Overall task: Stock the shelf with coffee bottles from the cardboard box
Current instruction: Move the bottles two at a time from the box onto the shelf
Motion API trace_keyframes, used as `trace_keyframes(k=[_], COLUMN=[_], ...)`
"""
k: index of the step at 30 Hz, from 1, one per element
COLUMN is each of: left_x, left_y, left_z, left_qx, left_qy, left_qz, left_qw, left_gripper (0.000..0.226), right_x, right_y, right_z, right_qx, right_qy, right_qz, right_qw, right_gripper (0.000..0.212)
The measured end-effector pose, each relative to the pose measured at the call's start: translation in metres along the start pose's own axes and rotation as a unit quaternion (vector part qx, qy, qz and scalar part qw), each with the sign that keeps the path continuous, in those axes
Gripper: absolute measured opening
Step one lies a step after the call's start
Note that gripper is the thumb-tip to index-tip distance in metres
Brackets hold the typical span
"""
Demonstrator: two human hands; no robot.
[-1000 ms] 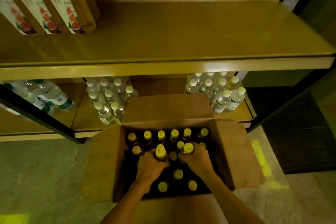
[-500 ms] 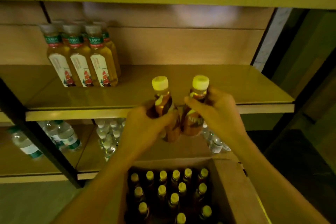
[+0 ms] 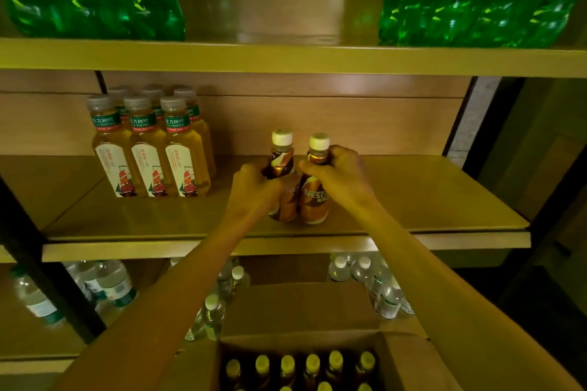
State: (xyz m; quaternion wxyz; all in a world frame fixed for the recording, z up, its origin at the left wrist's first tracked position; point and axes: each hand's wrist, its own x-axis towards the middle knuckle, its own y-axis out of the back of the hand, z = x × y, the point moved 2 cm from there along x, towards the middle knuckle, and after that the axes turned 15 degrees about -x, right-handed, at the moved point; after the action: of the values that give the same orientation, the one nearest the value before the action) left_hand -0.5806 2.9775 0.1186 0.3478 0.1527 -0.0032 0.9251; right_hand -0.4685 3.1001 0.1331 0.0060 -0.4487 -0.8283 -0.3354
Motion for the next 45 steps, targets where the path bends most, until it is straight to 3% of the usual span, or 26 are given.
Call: trace_keyframes(k=[9,12,16,20,29,37,45], left_x=[0.009,-0.001,-0.022,-0.023,-0.009,0.018,0.092], left_y=[-0.004,-0.007,-0.015,-0.018,0.001,-0.005,-0.022], left_z=[-0.024,-0.033,-0.054,-0.058,-0.054,-0.062,-0.068], left_qx=[-0.100,-0.113,-0.026,0.034,0.064,0.062,0.100], left_qy=[0.017,0.016,-0.018,-0.035,-0.027,-0.009,0.064], left_qz=[-0.055,-0.053,0.042,0.070,-0.057,-0.072,-0.035], left_qw=[0.993,0.992,0.999,0.996,0.996,0.995,0.992], left_gripper=[0.024,0.047,0.084,0.072,0.052,0.053,0.046], right_x=[0.007,-0.009,-0.036,-0.043,-0.037,-0.009,0.060], right_y=[-0.013,-0.012,-0.017,-0.027,-0.038,-0.045,-0.060], right_z=[0.015,0.022,0.042,0.047,0.053,0.052,0.056], right_qx=[0.014,0.016,-0.014,-0.034,-0.086,-0.114,-0.130], right_qy=[0.005,-0.028,-0.070,-0.077,-0.066,-0.065,-0.082], right_qz=[0.024,0.000,-0.051,-0.044,-0.010,0.025,0.011], right_qw=[1.000,0.999,0.996,0.995,0.994,0.991,0.988], right_gripper=[0.027,0.051,0.066,0.072,0.054,0.057,0.055])
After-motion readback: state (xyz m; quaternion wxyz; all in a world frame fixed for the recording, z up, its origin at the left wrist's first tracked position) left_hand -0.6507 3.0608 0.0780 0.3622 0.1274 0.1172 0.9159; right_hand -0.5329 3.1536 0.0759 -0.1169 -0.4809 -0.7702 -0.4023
